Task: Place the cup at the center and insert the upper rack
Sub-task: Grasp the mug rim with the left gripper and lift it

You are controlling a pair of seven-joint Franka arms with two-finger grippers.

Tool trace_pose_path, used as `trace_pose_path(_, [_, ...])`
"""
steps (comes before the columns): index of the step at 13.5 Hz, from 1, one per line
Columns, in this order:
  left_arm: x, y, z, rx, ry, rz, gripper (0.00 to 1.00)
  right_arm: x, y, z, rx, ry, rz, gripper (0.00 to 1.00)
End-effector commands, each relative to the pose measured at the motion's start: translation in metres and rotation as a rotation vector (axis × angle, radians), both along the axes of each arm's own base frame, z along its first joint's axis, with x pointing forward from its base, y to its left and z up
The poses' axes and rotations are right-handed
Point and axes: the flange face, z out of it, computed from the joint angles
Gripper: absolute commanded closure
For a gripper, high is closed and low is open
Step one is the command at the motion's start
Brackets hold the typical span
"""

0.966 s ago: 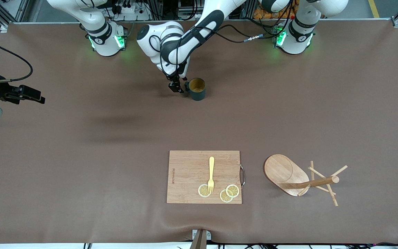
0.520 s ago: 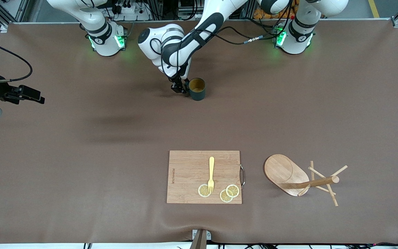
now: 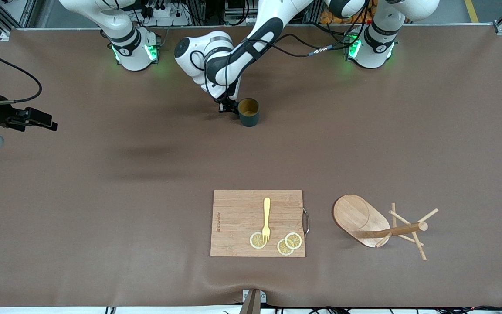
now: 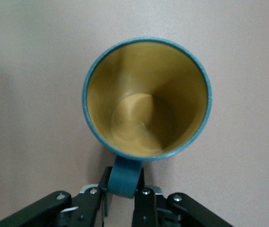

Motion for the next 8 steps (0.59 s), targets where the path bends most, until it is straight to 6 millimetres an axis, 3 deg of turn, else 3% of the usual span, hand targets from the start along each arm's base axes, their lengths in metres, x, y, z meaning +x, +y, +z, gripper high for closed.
trace_pose_path(1, [0.010,0.000,0.019,-0.025,-0.023,0.100,1.00,-0.009,0.003,0.005,-0.008,-0.009,0.010,0.00])
trace_pose_path(4, [0.024,0.000,0.070,-0.094,0.001,0.083,1.00,-0.009,0.005,0.005,-0.008,-0.009,0.013,0.00])
trace_pose_path(8, [0.081,0.029,0.168,-0.228,0.079,0.040,1.00,-0.008,0.006,0.004,-0.011,-0.010,0.014,0.00])
